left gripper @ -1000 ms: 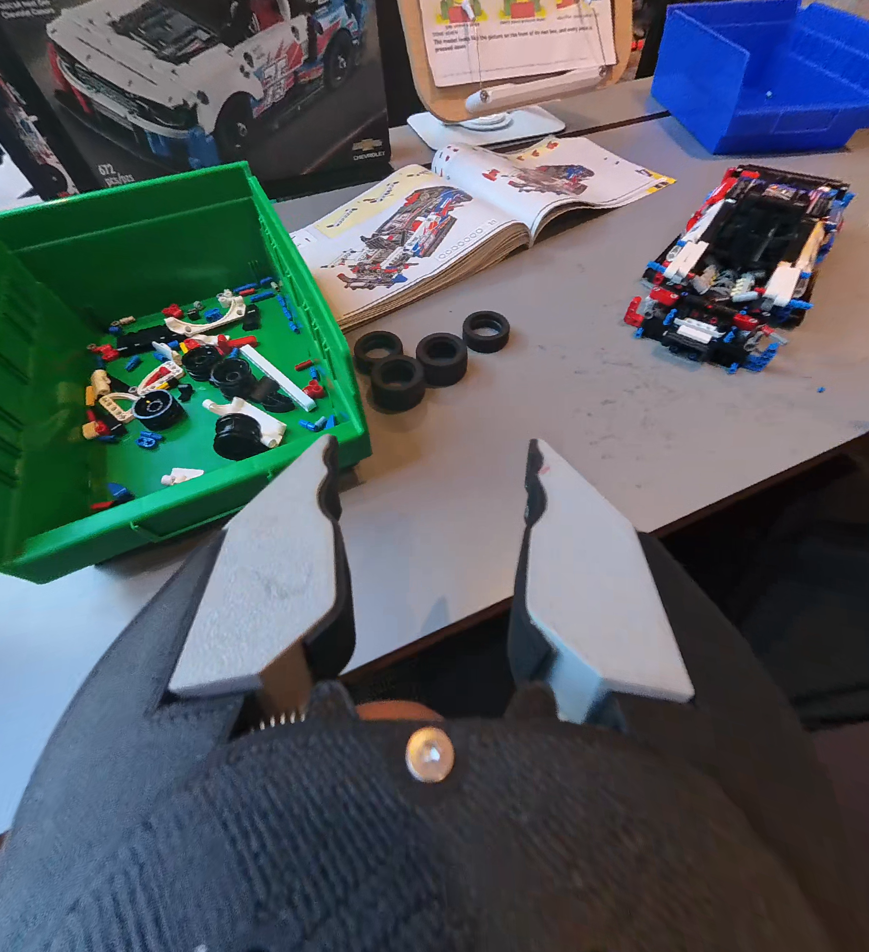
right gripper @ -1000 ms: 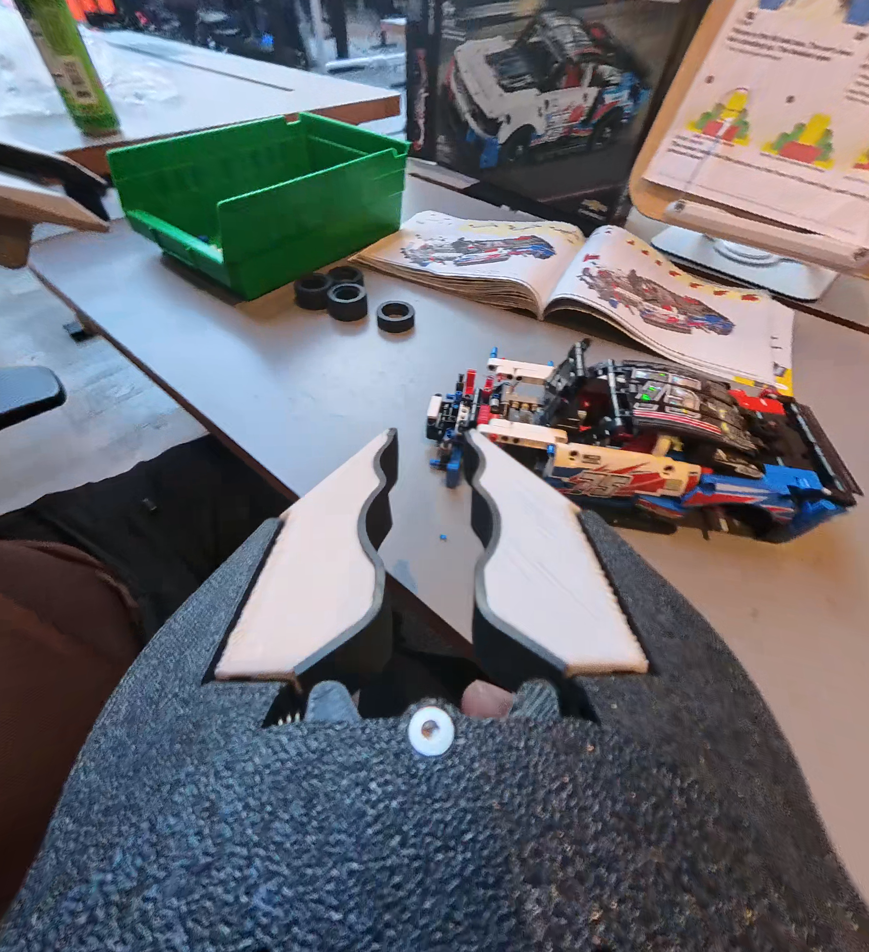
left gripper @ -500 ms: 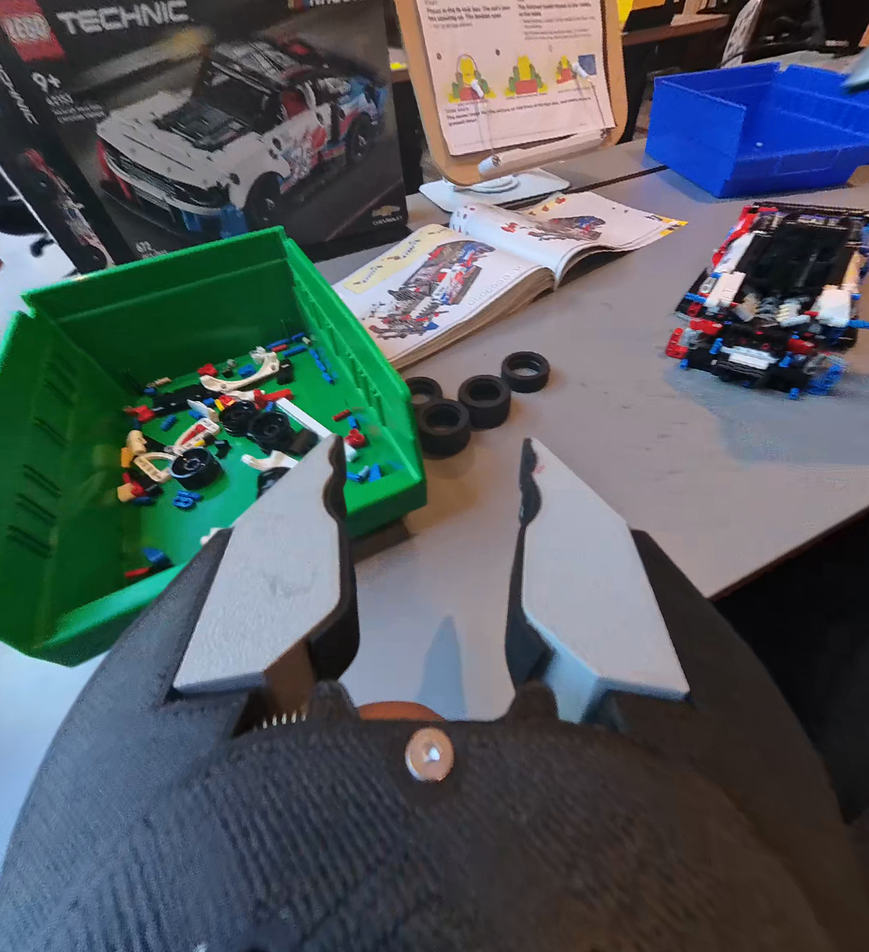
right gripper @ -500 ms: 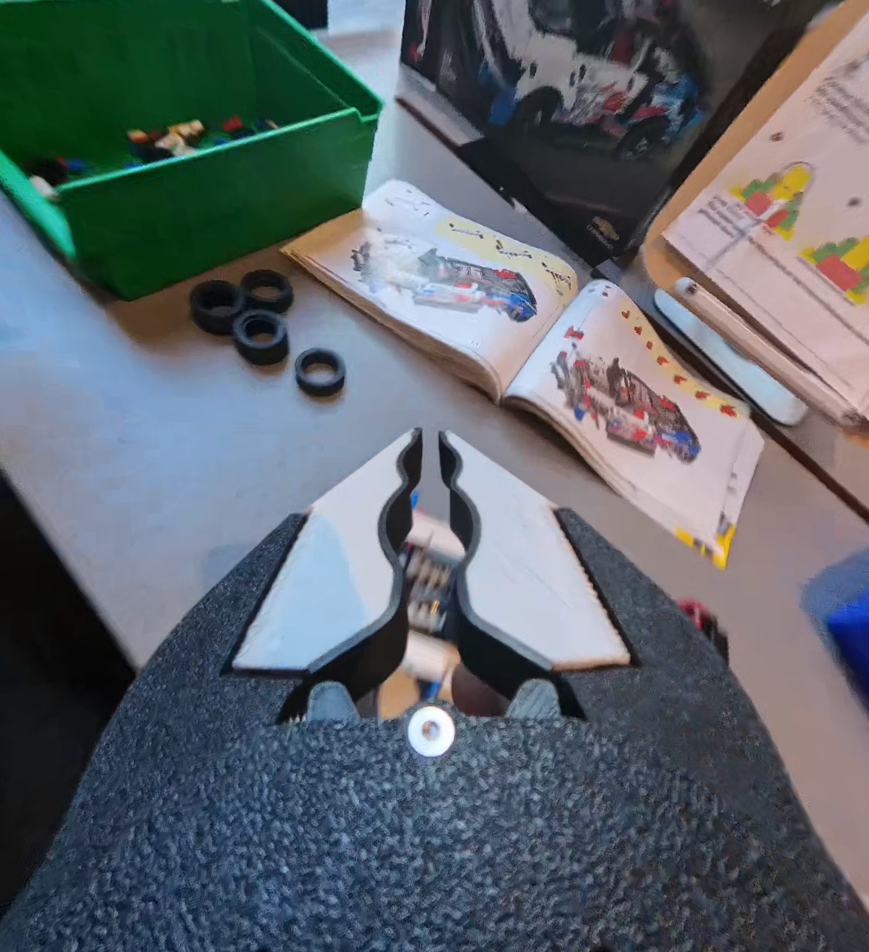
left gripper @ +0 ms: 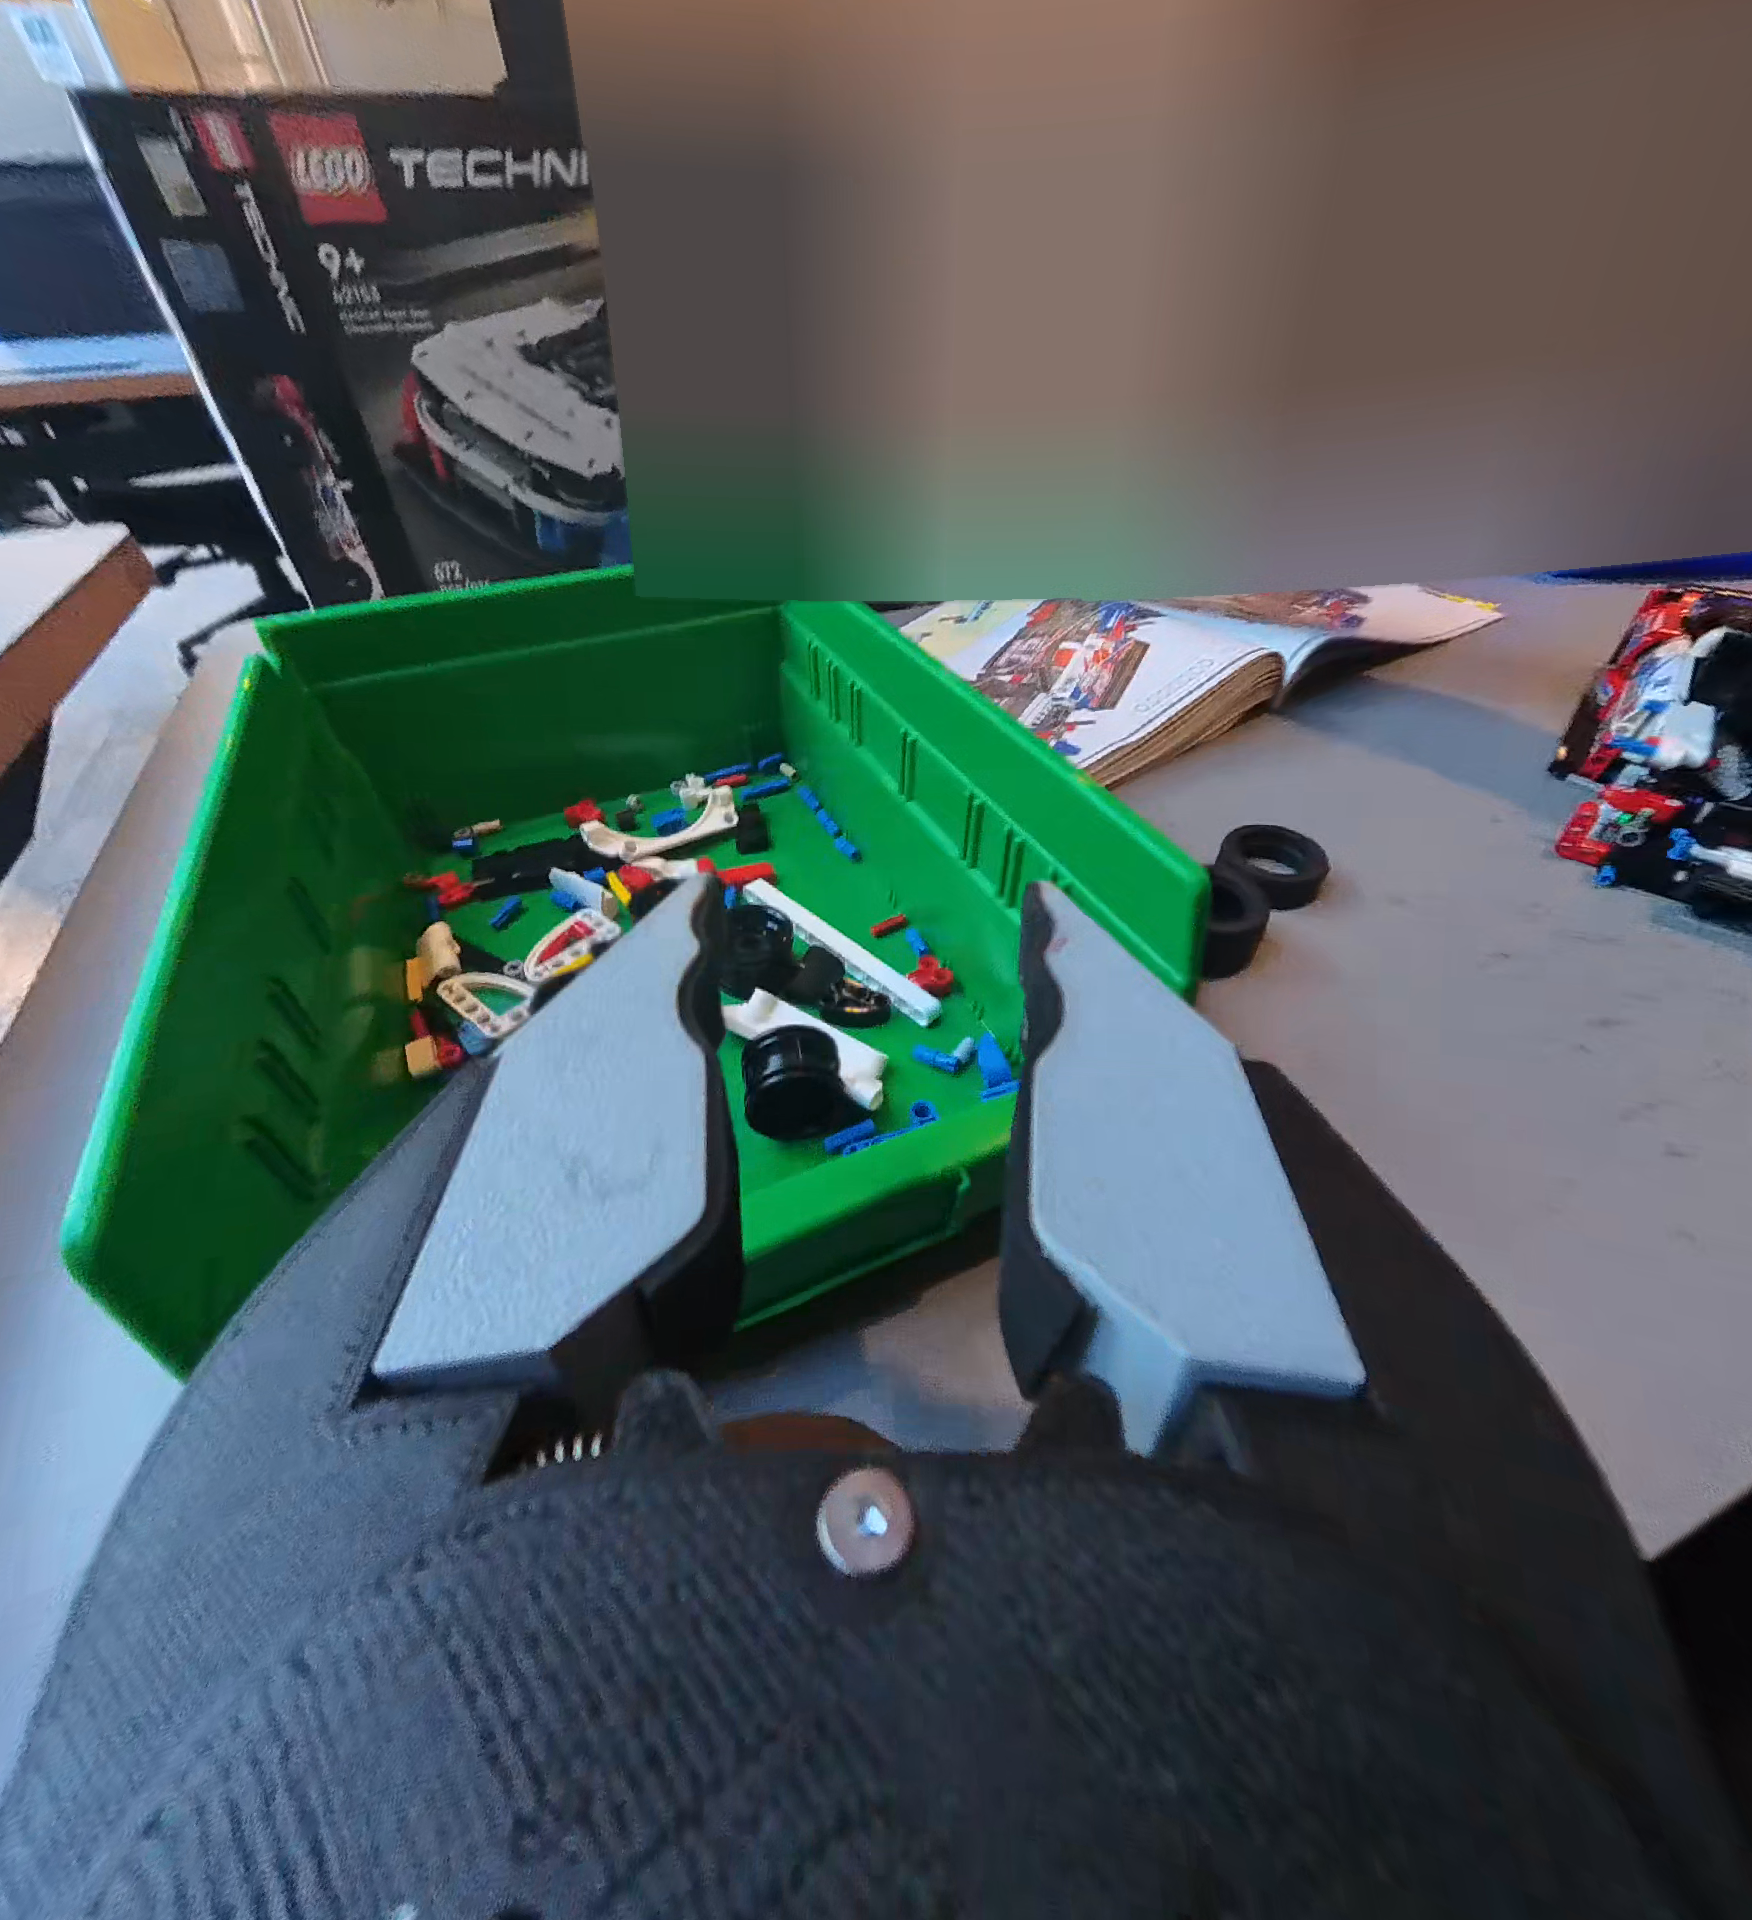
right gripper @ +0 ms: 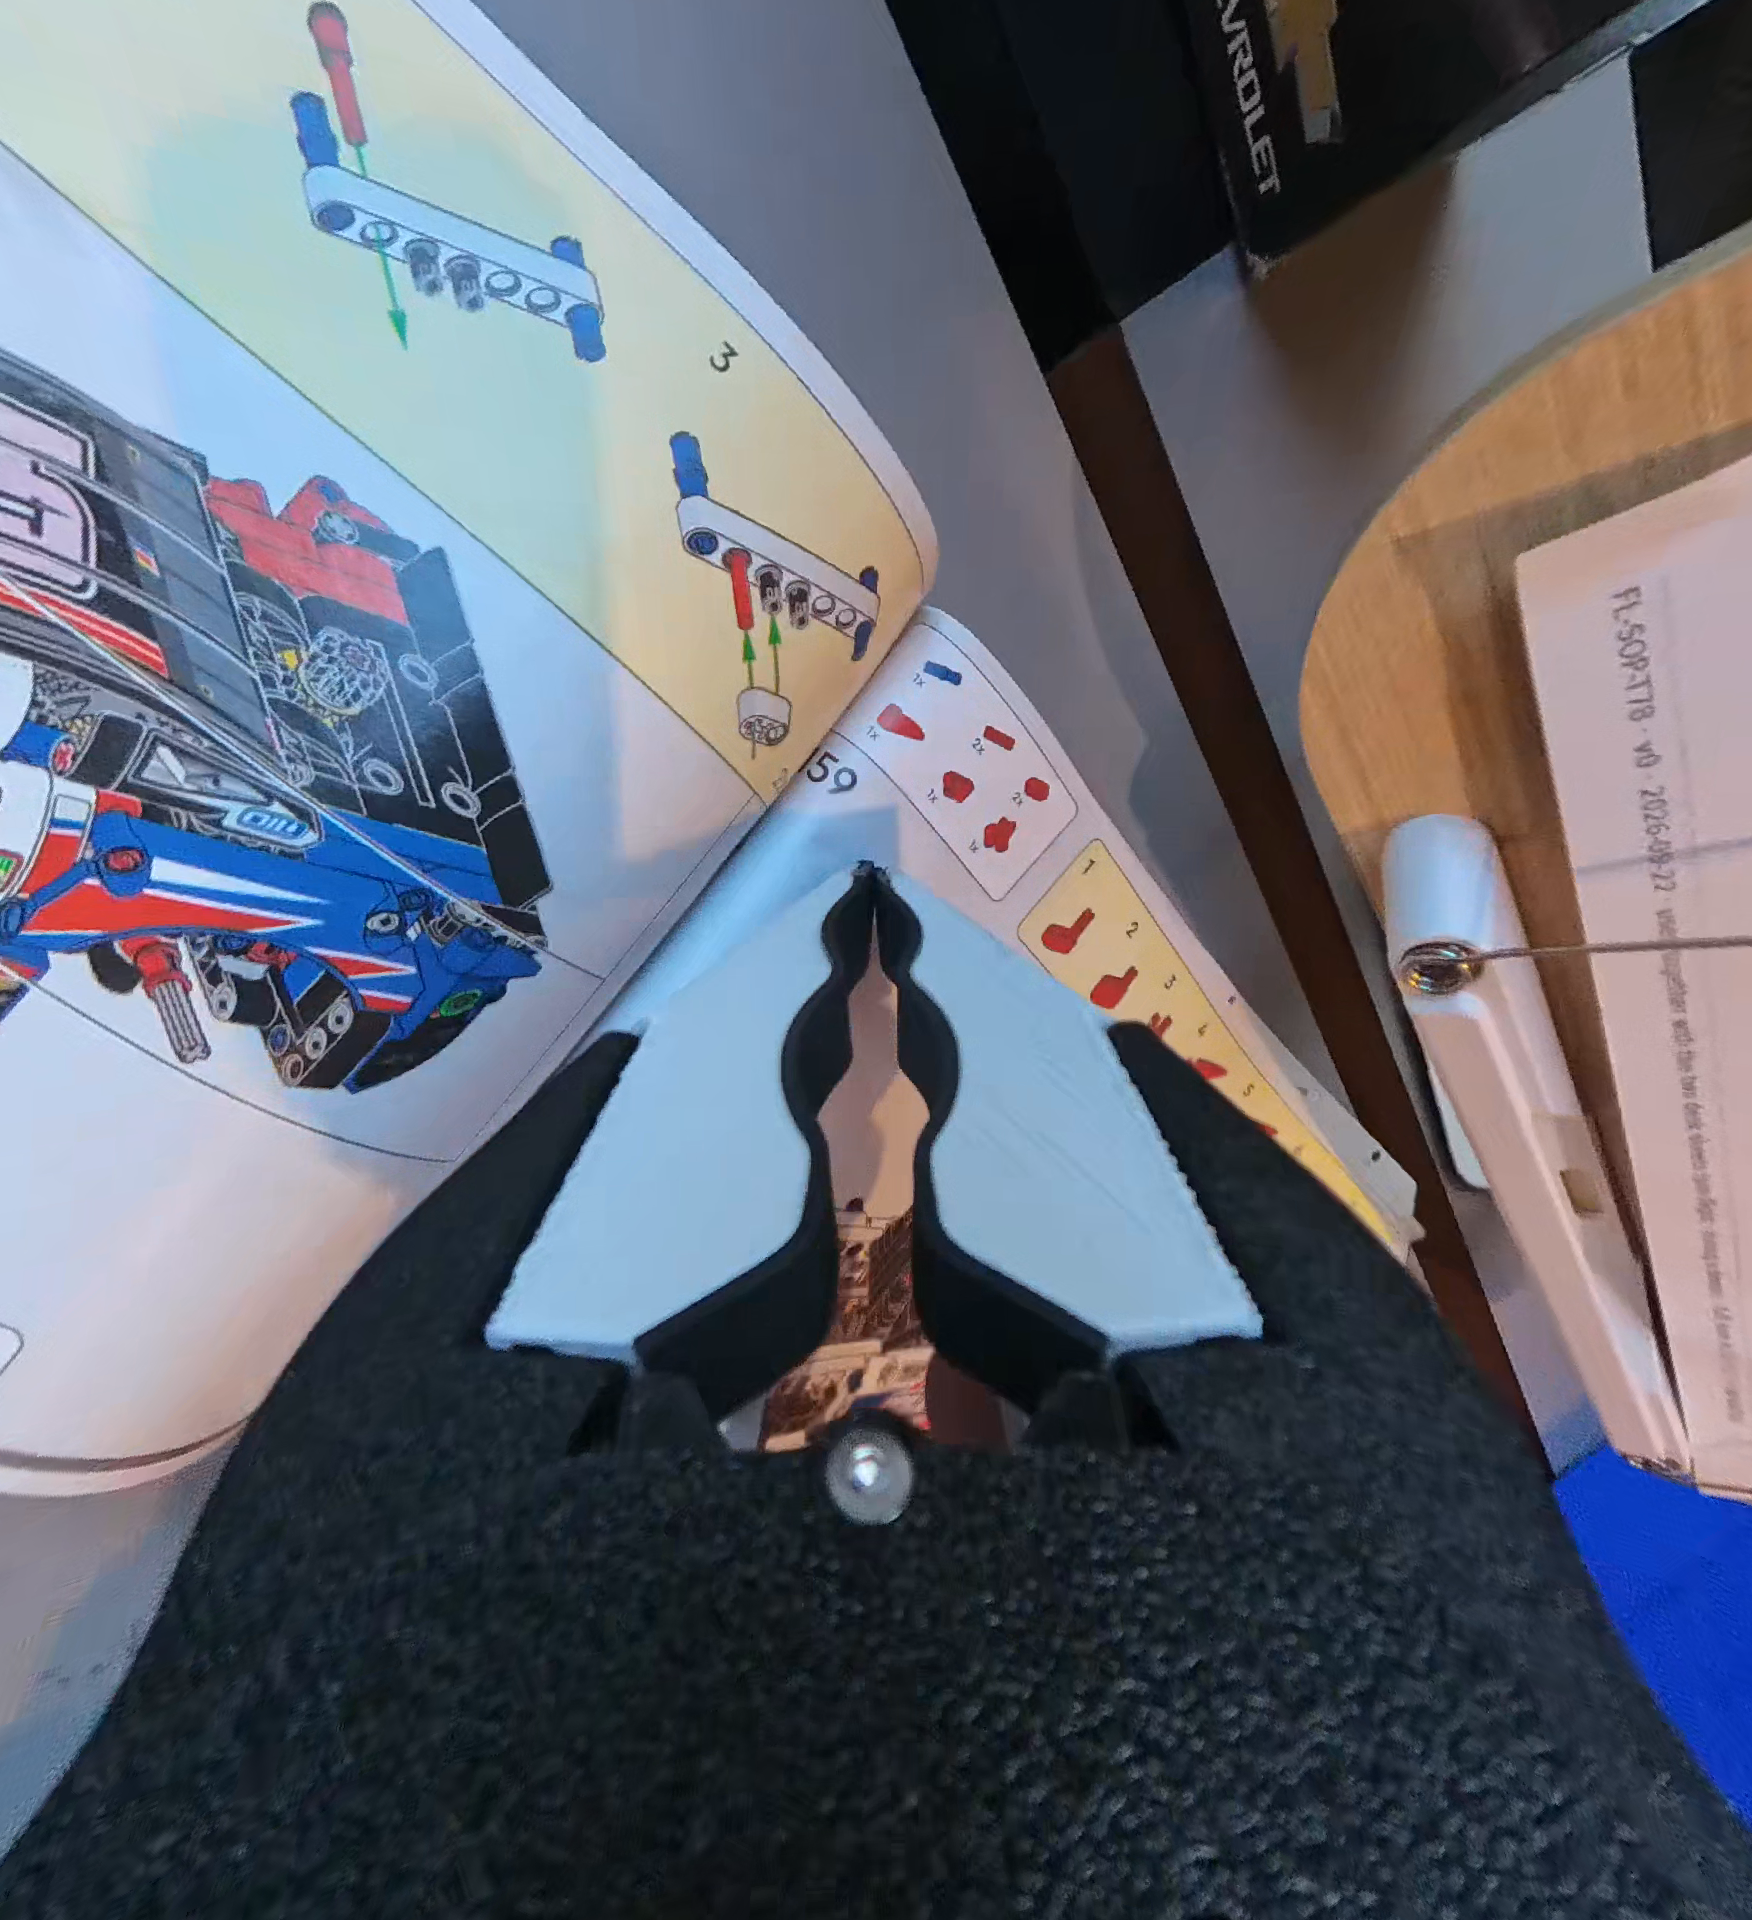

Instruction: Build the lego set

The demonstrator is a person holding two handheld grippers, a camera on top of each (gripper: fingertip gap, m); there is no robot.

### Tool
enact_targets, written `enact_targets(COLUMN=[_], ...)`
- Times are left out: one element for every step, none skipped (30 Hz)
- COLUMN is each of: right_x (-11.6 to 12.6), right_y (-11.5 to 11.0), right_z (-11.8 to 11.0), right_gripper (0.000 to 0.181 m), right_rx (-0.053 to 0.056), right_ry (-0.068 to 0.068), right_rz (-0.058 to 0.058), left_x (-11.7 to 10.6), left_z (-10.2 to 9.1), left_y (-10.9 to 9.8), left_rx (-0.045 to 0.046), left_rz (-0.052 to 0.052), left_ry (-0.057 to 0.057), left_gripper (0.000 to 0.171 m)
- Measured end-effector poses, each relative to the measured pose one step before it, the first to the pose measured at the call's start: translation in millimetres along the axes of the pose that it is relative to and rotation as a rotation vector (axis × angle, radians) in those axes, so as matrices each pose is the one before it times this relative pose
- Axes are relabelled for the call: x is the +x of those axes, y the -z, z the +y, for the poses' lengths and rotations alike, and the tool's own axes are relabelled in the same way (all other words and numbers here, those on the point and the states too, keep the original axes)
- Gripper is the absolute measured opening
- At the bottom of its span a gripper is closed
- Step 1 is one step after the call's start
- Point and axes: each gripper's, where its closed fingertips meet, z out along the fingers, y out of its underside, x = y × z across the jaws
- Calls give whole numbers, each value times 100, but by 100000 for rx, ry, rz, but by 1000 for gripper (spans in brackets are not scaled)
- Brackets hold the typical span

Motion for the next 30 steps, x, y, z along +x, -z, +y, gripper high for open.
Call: enact_targets(right_x=[-33, -15, -12, -24, -33, -18, 7, 0, 1, 16, -9, 19, 69, 111, 128, 95, 88, 125, 115, 37, 5, -22, -116, -253, -441, -722, -1080, -1320, -1287, -1173], right_y=[93, 68, 43, 34, 12, -1, -5, -11, -15, 8, 49, 33, 44, 84, 106, 116, 179, 332, 497, 744, 1090, 1457, 1736, 1968, 2118, 2209, 2234, 2211, 2142, 2065], right_z=[-32, -30, -93, -102, -90, -48, -4, 26, 36, 4, -29, -11, -26, -92, -116, -91, -129, -189, -125, -131, -296, -493, -652, -741, -774, -751, -681, -504, -276, -62], right_gripper=[0, 0, 0, 0, 0, 0, 0, 0, 0, 0, 0, 0, 0, 0, 2, 3, 4, 6, 7, 9, 10, 10, 10, 11, 14, 17, 20, 23, 24, 24], right_rx=[1502, 767, 619, 704, 737, 742, 771, 817, 834, 1036, 1146, 1022, 1089, 1305, 1369, 915, 1033, 1245, 739, 698, 1697, 3031, 3813, 4348, 4729, 4956, 5004, 4533, 3858, 3427], right_ry=[578, 1609, 2016, 2021, 1867, 1488, 1242, 654, -206, -815, -1045, -848, -314, 333, 278, -118, -527, -896, -1006, -1011, -1162, -1378, -1774, -2260, -2671, -2876, -2690, -2196, -1464, -636], right_rz=[128, 979, 1571, 1822, 1796, 1545, 1172, 687, 81, -287, -461, -415, 46, 443, 665, 258, 4, 25, -99, -427, -355, 55, -56, -287, -592, -1301, -2344, -2456, -874, 582], left_x=[-203, -215, -255, -220, -192, -150, -77, -53, -43, 14, 15, 63, 98, 149, 142, 167, 201, 144, 126, 9, -127, -212, -316, -390, -341, -232, -157, -131, -125, -89], left_z=[294, 190, 206, 209, 206, 204, 214, 185, 59, -25, 4, -75, -125, -117, -114, -125, -91, -67, -74, -172, -237, -196, -62, 89, 189, 291, 383, 406, 569, 763], left_y=[-234, -217, -169, -111, -43, -17, -17, -63, -95, -136, -172, -247, -249, -259, -237, -243, -252, -266, -198, -57, 126, 283, 406, 506, 603, 646, 707, 714, 674, 640], left_rx=[-576, -267, -656, -771, -896, -844, -926, -875, -182, 241, 50, -51, 337, 171, 95, 247, -34, -379, -842, -605, -228, -338, -775, -1200, -1171, -1246, -1367, -940, -1602, -2685], left_rz=[169, -339, -793, -829, -794, -750, -414, -398, -565, -333, 29, -11, 50, 337, 207, 348, 548, 461, 572, 90, -737, -1208, -1871, -2425, -2187, -1593, -1202, -1036, -1022, -625], left_ry=[1271, 439, -158, -375, -413, -476, -387, -378, -521, -552, -391, -128, -118, -174, -335, -418, -220, 340, 1047, 1225, 1114, 598, -39, -181, 137, 762, 1444, 1793, 2080, 2354], left_gripper=[54, 54, 54, 54, 54, 54, 54, 54, 54, 54, 53, 54, 54, 54, 54, 54, 54, 54, 54, 54, 55, 55, 55, 55, 55, 55, 56, 57, 58, 59])
